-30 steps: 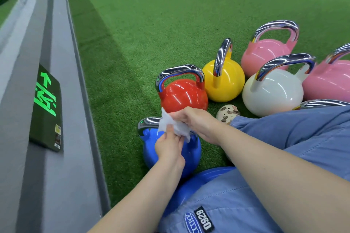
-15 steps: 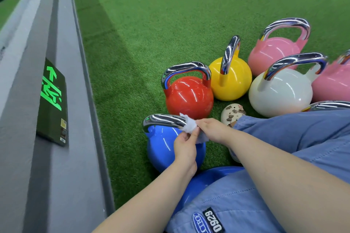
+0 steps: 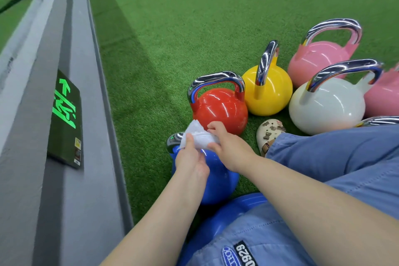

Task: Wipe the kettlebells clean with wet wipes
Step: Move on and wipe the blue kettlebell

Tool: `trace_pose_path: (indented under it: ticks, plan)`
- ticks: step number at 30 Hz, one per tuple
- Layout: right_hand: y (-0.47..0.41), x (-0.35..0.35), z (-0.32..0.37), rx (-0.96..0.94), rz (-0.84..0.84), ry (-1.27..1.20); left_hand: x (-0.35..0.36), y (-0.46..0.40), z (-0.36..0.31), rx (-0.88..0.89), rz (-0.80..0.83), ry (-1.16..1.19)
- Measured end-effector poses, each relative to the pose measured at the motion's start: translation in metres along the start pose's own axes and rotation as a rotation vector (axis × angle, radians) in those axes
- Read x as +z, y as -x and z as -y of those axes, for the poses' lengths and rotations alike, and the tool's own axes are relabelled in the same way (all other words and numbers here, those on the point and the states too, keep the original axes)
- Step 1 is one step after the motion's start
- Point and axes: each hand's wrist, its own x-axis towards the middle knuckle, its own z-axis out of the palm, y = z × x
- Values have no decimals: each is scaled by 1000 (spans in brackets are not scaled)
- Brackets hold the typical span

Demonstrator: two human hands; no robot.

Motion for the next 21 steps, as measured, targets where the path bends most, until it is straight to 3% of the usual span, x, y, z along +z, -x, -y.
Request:
trace_pose_path:
  ticks: [3,5,6,8,10,11,13,15,18,21]
  plan:
    - [1,-1,0,30,-29,-41,-10,-4,-14,129,-333,-125]
    - [1,-1,-1,52,-59,-135,-12,-4,-25,400,-488,-247]
    - [0,-1,-2,54,-87,-183,-10,2,-27,691,-445,-336]
    - [-2,-3,0,40,-138,-230,-5,12,-22,1295,-25,-590]
    - [-4,-9,-1,38,-136,-257,1,11,-12,1399,511,-985]
    - [-4,-14,-3,83,-113,-299,4,4,-8,1427,627,-1238]
    - [-1,-24,-10,226,-52,-452,5,-10,-3,1618,499,-1662]
    - [1,-31,-20,364,-74,-551,5,-17,-2,1763,381,-1877]
    - [1,-32,-31,468,-150,-563,4,-22,-5,1915,451,-1888]
    - [1,-28,-32,503,-136,-529,0,-27,-14,2027,652,-1995]
